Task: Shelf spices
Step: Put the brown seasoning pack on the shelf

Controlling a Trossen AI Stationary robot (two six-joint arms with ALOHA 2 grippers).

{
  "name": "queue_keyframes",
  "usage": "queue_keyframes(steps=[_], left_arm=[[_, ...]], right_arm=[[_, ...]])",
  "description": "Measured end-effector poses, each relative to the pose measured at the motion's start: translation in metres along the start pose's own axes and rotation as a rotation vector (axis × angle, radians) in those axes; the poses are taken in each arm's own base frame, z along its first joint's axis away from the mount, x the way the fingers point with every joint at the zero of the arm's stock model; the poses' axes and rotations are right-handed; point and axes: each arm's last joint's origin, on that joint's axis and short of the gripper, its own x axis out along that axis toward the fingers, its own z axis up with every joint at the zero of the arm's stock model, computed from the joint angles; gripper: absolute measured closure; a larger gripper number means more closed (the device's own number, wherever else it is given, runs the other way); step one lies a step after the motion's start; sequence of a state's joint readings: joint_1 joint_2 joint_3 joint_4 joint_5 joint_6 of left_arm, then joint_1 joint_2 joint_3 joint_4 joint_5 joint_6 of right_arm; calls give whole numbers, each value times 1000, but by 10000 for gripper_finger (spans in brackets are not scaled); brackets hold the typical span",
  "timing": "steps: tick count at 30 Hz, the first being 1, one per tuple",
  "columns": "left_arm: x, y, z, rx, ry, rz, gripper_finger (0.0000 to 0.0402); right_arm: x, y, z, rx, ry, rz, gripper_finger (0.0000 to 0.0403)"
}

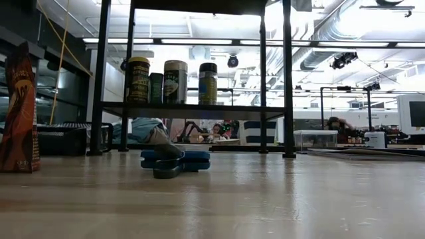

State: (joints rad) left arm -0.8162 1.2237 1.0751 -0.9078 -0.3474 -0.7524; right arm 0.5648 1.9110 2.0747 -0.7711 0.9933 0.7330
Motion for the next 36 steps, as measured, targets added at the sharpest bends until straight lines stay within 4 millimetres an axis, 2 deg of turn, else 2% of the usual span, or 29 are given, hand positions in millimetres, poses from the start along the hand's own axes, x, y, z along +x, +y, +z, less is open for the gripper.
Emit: queue_keyframes(steps=[5,11,15,19,22,25,32,33,36], left_arm=[[12,3,-9,195,142,76,16],[44,-2,-9,344,238,93,16],[64,4,-4,350,273,172,20],[78,8,-2,331,304,227,46],[84,8,-3,361,326,235,87],[90,7,-5,403,354,240,151],[89,10,-3,373,359,243,373],[87,11,-2,345,351,239,386],[76,15,5,261,317,231,392]], right_arm=[[1,-1,0,-6,6,-4,69],[1,-1,-1,-7,5,-5,69],[1,-1,0,-2,5,-6,69],[0,-1,-1,18,6,-7,69],[0,-1,-1,31,7,-9,69],[0,-1,-1,41,11,-5,69],[-6,-4,-12,67,111,5,69],[-8,-6,-16,67,148,2,69],[-7,-9,-31,94,252,1,69]])
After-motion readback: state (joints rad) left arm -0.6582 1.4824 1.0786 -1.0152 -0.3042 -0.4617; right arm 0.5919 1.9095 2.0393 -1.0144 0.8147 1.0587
